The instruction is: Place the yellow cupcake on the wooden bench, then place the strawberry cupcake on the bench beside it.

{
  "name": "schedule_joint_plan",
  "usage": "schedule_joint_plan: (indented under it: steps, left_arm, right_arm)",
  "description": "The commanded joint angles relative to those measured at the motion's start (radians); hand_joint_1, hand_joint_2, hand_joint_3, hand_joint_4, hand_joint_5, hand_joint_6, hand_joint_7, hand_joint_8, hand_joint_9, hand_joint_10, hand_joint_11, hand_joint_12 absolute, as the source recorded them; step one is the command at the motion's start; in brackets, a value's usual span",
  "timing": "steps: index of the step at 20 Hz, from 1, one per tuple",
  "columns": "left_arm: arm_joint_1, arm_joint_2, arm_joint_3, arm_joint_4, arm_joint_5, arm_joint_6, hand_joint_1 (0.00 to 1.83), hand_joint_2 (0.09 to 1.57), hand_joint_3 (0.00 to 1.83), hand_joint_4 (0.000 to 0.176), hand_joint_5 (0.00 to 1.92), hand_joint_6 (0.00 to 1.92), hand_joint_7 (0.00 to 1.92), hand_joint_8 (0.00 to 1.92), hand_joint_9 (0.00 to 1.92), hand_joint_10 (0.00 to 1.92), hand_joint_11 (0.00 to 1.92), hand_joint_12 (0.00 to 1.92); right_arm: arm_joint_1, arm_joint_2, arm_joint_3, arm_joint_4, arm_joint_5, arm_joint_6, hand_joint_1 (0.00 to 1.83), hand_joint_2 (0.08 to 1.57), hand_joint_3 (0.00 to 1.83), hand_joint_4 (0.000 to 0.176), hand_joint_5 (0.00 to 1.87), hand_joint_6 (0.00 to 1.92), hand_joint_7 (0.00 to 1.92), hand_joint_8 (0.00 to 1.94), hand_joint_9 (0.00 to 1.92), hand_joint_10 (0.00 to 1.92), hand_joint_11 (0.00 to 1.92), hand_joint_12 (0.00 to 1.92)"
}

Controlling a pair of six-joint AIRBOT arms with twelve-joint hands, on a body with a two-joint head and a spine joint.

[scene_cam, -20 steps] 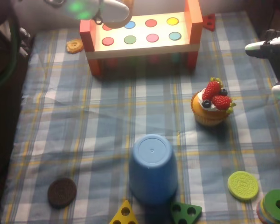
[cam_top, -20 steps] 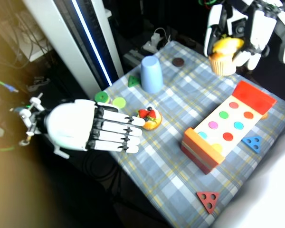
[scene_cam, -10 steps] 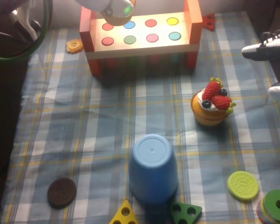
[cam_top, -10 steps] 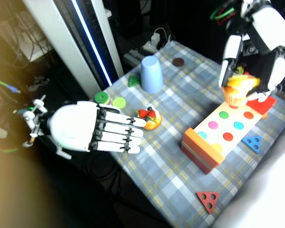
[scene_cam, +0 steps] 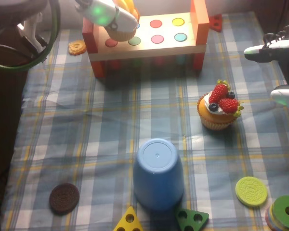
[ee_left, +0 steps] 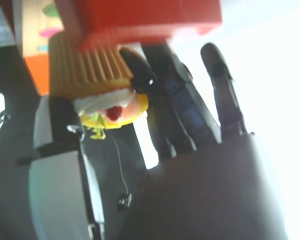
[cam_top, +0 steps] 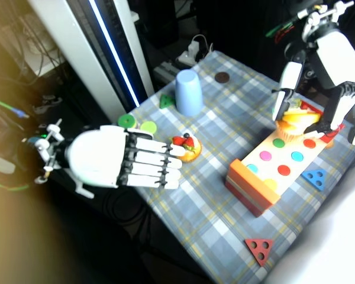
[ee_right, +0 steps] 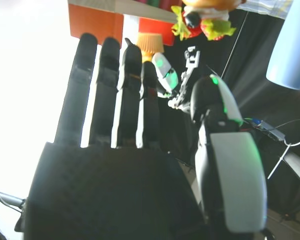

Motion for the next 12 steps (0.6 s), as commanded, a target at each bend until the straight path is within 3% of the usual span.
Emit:
schedule_joint_plan:
  steps: [1,2,3,4,5,6,7,8,9,10,11,12]
  left_arm:
    - [-0.001,-0.008,0.006,-0.001,-0.08,-0.006,1.35,1.12,0.0,0.0,0.78,1.15,1.08,0.86,1.0,0.89,0.24,0.46]
    - [0.002,-0.01,0.008,-0.002,-0.08,-0.006,1.37,1.12,0.0,0.0,0.79,1.13,1.05,0.87,0.97,1.11,0.25,0.46]
    - [0.005,-0.013,0.01,-0.005,-0.079,-0.006,1.23,1.17,0.0,0.0,0.75,1.27,0.97,1.04,0.87,0.57,0.2,0.43]
    - [0.006,-0.015,0.011,-0.009,-0.078,-0.006,1.26,1.26,0.0,0.055,0.55,0.52,0.72,1.39,0.79,0.27,0.1,0.36]
    - [0.007,-0.016,0.012,-0.009,-0.077,-0.006,1.17,1.26,0.0,0.001,0.61,1.27,0.8,1.31,0.81,0.16,0.09,0.33]
    - [0.01,-0.018,0.012,-0.009,-0.077,-0.006,0.91,1.28,0.0,0.141,0.64,1.43,0.6,0.49,0.69,0.05,0.09,0.31]
    - [0.011,-0.019,0.011,-0.008,-0.077,-0.006,0.81,1.23,0.0,0.065,0.53,0.56,0.64,0.16,0.72,0.02,0.14,0.32]
    - [0.011,-0.019,0.011,-0.007,-0.077,-0.006,0.71,1.22,0.0,0.041,0.56,0.18,0.65,0.04,0.68,0.01,0.15,0.33]
    - [0.012,-0.019,0.01,-0.006,-0.077,-0.006,0.68,1.23,0.0,0.049,0.6,0.06,0.59,0.01,0.54,0.0,0.07,0.3]
    - [0.011,-0.019,0.009,-0.006,-0.078,-0.006,0.8,1.17,0.0,0.042,0.69,0.02,0.66,0.01,0.56,0.01,0.11,0.34]
    - [0.011,-0.018,0.007,-0.005,-0.078,-0.006,0.85,1.14,0.0,0.081,0.71,0.01,0.67,0.01,0.56,0.0,0.1,0.34]
    - [0.011,-0.016,0.004,-0.002,-0.08,-0.006,0.93,1.09,0.0,0.096,0.71,0.0,0.7,0.01,0.6,0.01,0.15,0.36]
  right_arm:
    - [0.013,-0.003,0.005,0.025,0.116,0.007,0.65,1.29,0.0,0.0,0.47,0.0,0.66,0.01,0.59,0.0,0.42,0.26]
    - [0.013,-0.004,0.005,0.025,0.116,0.008,0.65,1.3,0.0,0.0,0.46,0.0,0.66,0.0,0.59,0.0,0.41,0.26]
    - [0.013,-0.005,0.006,0.024,0.116,0.008,0.66,1.3,0.0,0.0,0.46,0.0,0.65,0.0,0.59,0.0,0.43,0.27]
    - [0.013,-0.006,0.008,0.023,0.116,0.01,0.66,1.3,0.0,0.0,0.46,0.0,0.66,0.01,0.59,0.0,0.42,0.27]
    - [0.013,-0.007,0.008,0.023,0.116,0.011,0.64,1.3,0.0,0.0,0.45,0.0,0.67,0.01,0.6,0.0,0.44,0.28]
    - [0.013,-0.007,0.009,0.023,0.116,0.012,0.63,1.3,0.0,0.0,0.44,0.0,0.68,0.01,0.62,0.01,0.45,0.29]
    - [0.013,-0.008,0.01,0.023,0.116,0.012,0.63,1.3,0.0,0.0,0.44,0.0,0.69,0.01,0.64,0.02,0.47,0.3]
    - [0.013,-0.008,0.01,0.023,0.117,0.012,0.67,1.3,0.0,0.0,0.43,0.0,0.68,0.0,0.62,0.01,0.45,0.3]
    - [0.013,-0.008,0.01,0.023,0.117,0.013,0.65,1.3,0.0,0.0,0.43,0.0,0.68,0.0,0.61,0.0,0.43,0.3]
    - [0.013,-0.008,0.01,0.023,0.117,0.013,0.64,1.3,0.0,0.0,0.42,0.0,0.67,0.0,0.61,0.0,0.4,0.36]
    - [0.013,-0.009,0.01,0.023,0.117,0.013,0.65,1.31,0.0,0.0,0.42,0.0,0.68,0.0,0.6,0.0,0.35,0.43]
    - [0.013,-0.009,0.011,0.023,0.117,0.013,0.69,1.3,0.0,0.0,0.42,0.0,0.68,0.0,0.62,0.0,0.34,0.5]
